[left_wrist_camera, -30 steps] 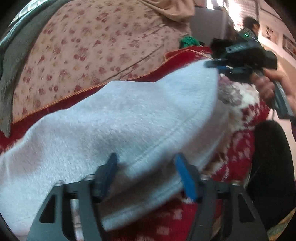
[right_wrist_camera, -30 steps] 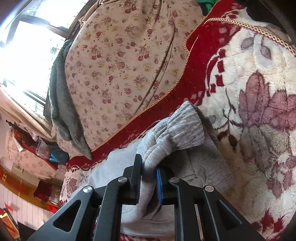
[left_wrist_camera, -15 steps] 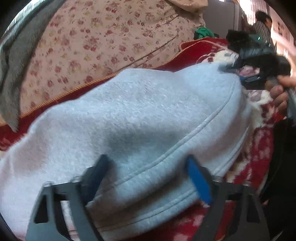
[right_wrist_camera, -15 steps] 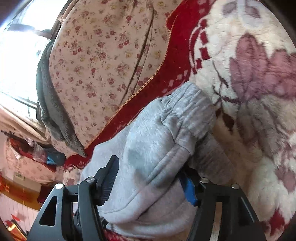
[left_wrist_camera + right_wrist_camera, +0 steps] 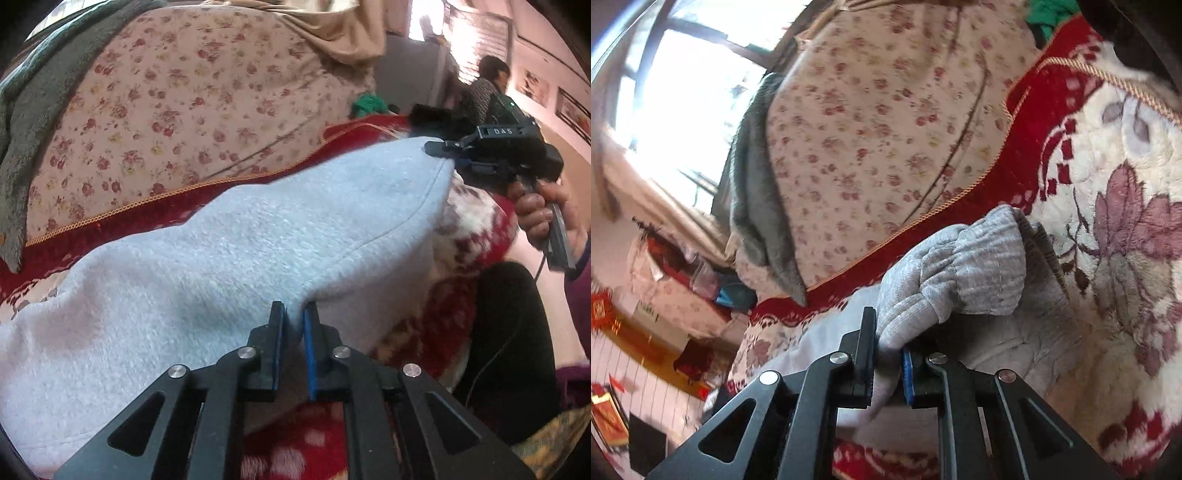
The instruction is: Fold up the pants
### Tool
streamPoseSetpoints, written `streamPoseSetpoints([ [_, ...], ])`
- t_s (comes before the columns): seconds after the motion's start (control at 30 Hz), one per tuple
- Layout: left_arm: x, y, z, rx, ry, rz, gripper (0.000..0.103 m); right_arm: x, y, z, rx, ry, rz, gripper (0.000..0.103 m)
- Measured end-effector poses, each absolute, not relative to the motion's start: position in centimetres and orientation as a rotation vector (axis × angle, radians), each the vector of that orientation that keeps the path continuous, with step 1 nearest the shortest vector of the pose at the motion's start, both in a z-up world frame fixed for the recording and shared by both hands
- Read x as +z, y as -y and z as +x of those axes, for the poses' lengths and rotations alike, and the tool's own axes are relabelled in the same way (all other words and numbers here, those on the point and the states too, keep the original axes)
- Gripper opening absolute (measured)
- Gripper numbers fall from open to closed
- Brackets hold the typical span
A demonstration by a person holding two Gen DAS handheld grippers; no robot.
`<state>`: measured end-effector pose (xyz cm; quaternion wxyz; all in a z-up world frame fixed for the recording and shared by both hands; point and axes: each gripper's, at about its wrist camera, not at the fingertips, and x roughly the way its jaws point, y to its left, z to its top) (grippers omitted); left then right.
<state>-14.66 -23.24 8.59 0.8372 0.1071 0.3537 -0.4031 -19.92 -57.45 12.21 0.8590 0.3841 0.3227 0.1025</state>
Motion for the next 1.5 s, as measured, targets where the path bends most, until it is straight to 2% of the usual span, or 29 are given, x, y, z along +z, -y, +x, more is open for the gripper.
streamPoseSetpoints([
  [0.1, 7.3, 23.7, -16.0, -0.884, -0.767, 0.302, 0.01, 10.8, 57.0, -21.5, 0.183, -0.735, 0.774, 0.013],
  [0.2, 5.1, 25.0, -16.4, -0.87, -0.809, 0.353, 0.01, 6.3, 57.9, -21.8, 0.061, -0.862, 0.797, 0.013],
  [0.27, 4.1, 25.6, -16.5, -0.845, -0.814, 0.382, 0.01, 3.6, 58.4, -21.9, 0.006, -0.915, 0.859, 0.018],
  [0.33, 3.9, 25.4, -16.3, -0.842, -0.818, 0.362, 0.011, 2.9, 59.0, -22.9, 0.014, -0.86, 0.963, 0.023],
  [0.4, 4.0, 25.2, -16.2, -0.851, -0.823, 0.351, 0.011, 3.4, 59.1, -23.8, -0.02, -0.841, 0.946, 0.052],
  [0.43, 3.9, 25.2, -16.2, -0.853, -0.825, 0.348, 0.011, 3.5, 59.1, -24.0, -0.034, -0.836, 0.941, 0.082],
  [0.47, 3.9, 25.2, -16.0, -0.854, -0.829, 0.344, 0.011, 3.5, 59.1, -24.1, -0.035, -0.833, 0.942, 0.091],
  [0.7, 3.6, 25.3, -15.8, -0.836, -0.835, 0.316, 0.012, 0.7, 59.0, -19.9, 0.001, -0.873, 1.038, 0.091],
  [0.73, 3.6, 25.3, -15.9, -0.835, -0.833, 0.315, 0.013, 0.5, 59.3, -19.8, 0.005, -0.831, 1.077, 0.086],
  [0.77, 3.6, 25.3, -15.9, -0.834, -0.833, 0.312, 0.013, 0.4, 59.5, -19.6, 0.041, -0.796, 1.112, 0.055],
  [0.8, 3.7, 25.3, -15.8, -0.833, -0.834, 0.305, 0.013, 0.4, 59.8, -19.6, 0.082, -0.769, 1.145, 0.043],
  [0.87, 3.8, 25.5, -15.6, -0.829, -0.832, 0.31, 0.013, 1.4, 59.8, -19.8, 0.094, -0.734, 1.126, 0.033],
  [1.03, 4.4, 26.1, -16.1, -0.863, -0.802, 0.326, 0.018, 6.7, 58.9, -22.3, 0.14, -0.637, 1.018, 0.027],
  [1.17, 3.5, 26.2, -16.0, -0.878, -0.821, 0.303, 0.019, 8.7, 57.9, -23.8, 0.073, -0.691, 0.866, 0.027],
  [1.27, 3.6, 25.8, -15.9, -0.881, -0.824, 0.269, 0.031, 5.7, 58.5, -22.8, -0.026, -0.792, 0.901, 0.03],
  [1.33, 4.3, 25.2, -16.2, -0.871, -0.813, 0.263, 0.064, 4.5, 58.5, -21.8, -0.084, -0.886, 0.871, 0.035],
  [1.4, 5.4, 24.1, -16.5, -0.862, -0.784, 0.242, 0.072, 5.2, 58.3, -21.8, -0.113, -0.914, 0.813, 0.048],
  [1.47, 6.3, 22.6, -16.3, -0.84, -0.773, 0.219, 0.073, 6.3, 58.2, -22.3, -0.198, -0.958, 0.711, 0.071],
  [1.5, 6.8, 21.7, -16.0, -0.812, -0.766, 0.206, 0.073, 7.0, 58.3, -22.5, -0.265, -0.963, 0.662, 0.076],
])
